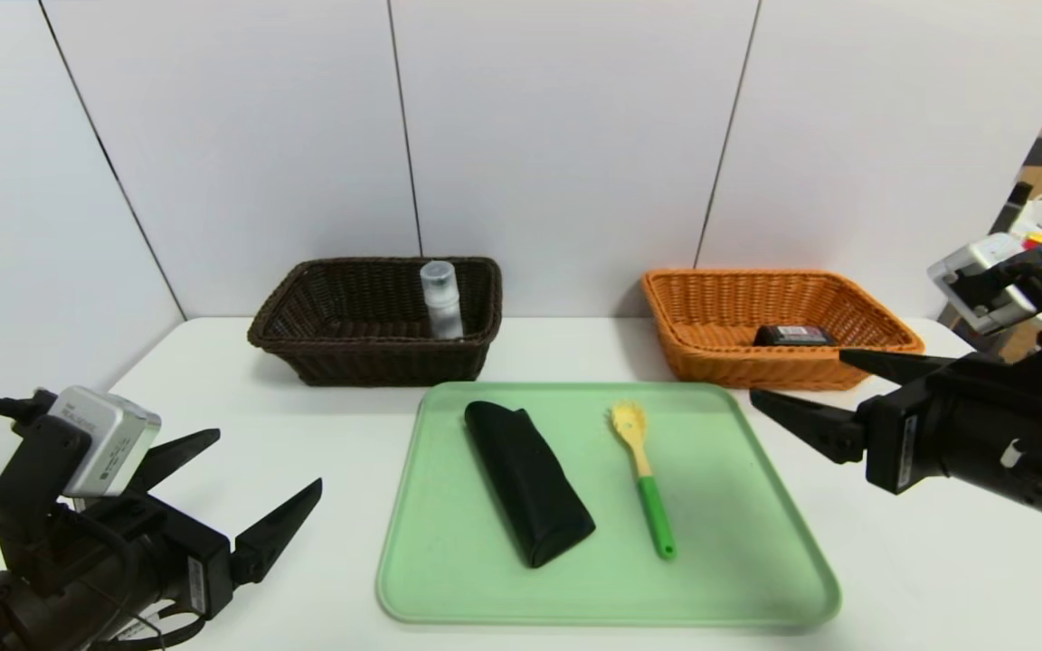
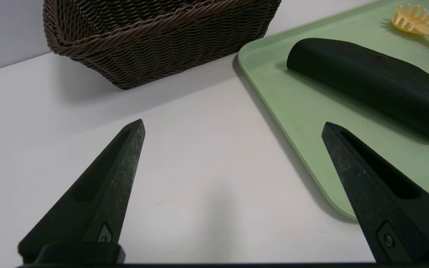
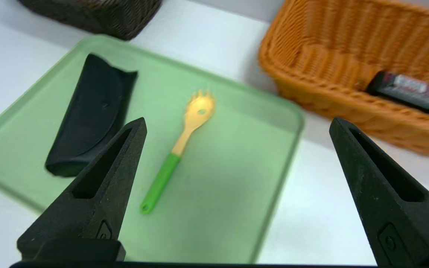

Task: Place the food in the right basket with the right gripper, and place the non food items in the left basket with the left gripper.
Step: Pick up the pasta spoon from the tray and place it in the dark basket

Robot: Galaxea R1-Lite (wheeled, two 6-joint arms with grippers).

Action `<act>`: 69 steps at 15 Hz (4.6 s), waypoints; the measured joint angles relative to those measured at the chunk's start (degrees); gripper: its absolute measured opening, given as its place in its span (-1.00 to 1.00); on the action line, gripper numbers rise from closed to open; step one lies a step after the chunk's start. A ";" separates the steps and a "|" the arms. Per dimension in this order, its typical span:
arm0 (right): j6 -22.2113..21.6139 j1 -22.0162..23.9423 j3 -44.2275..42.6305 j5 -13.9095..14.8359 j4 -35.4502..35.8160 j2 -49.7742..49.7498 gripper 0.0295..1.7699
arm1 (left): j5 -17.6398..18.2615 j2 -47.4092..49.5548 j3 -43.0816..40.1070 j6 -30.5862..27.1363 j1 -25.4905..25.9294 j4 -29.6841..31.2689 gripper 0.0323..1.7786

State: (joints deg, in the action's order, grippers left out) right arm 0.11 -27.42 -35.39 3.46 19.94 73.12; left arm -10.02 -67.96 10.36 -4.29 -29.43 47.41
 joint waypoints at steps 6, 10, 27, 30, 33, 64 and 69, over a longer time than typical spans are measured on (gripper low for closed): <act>-4.77 -5.83 -1.62 2.32 -3.50 6.29 0.91 | 0.00 -0.11 -0.06 0.00 -0.01 -0.06 0.90; -6.83 -8.35 -4.92 6.07 -4.95 11.58 0.91 | -0.04 -0.09 -0.04 0.00 -0.01 -0.02 0.90; -13.97 -11.58 -34.18 9.35 -40.64 25.58 0.91 | -0.32 0.60 -0.30 0.00 0.02 -0.11 0.90; -15.92 -11.50 -39.86 8.87 -49.57 27.67 0.91 | -0.41 0.85 -0.48 0.00 0.02 -0.06 0.90; -19.37 -11.52 -46.80 6.70 -58.33 30.32 0.91 | -0.45 1.18 -0.56 -0.45 0.07 -0.11 0.90; -27.48 -8.55 -63.81 5.68 -66.24 51.12 0.92 | -0.45 1.84 -1.33 -0.45 0.07 -0.15 0.90; -27.33 -8.61 -63.76 5.71 -66.27 51.30 0.70 | -0.45 2.08 -1.30 -0.52 0.07 -0.15 0.90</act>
State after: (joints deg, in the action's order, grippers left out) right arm -27.22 -36.02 -99.15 9.17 -46.32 124.42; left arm -10.47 -65.88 9.06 -4.82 -29.35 47.26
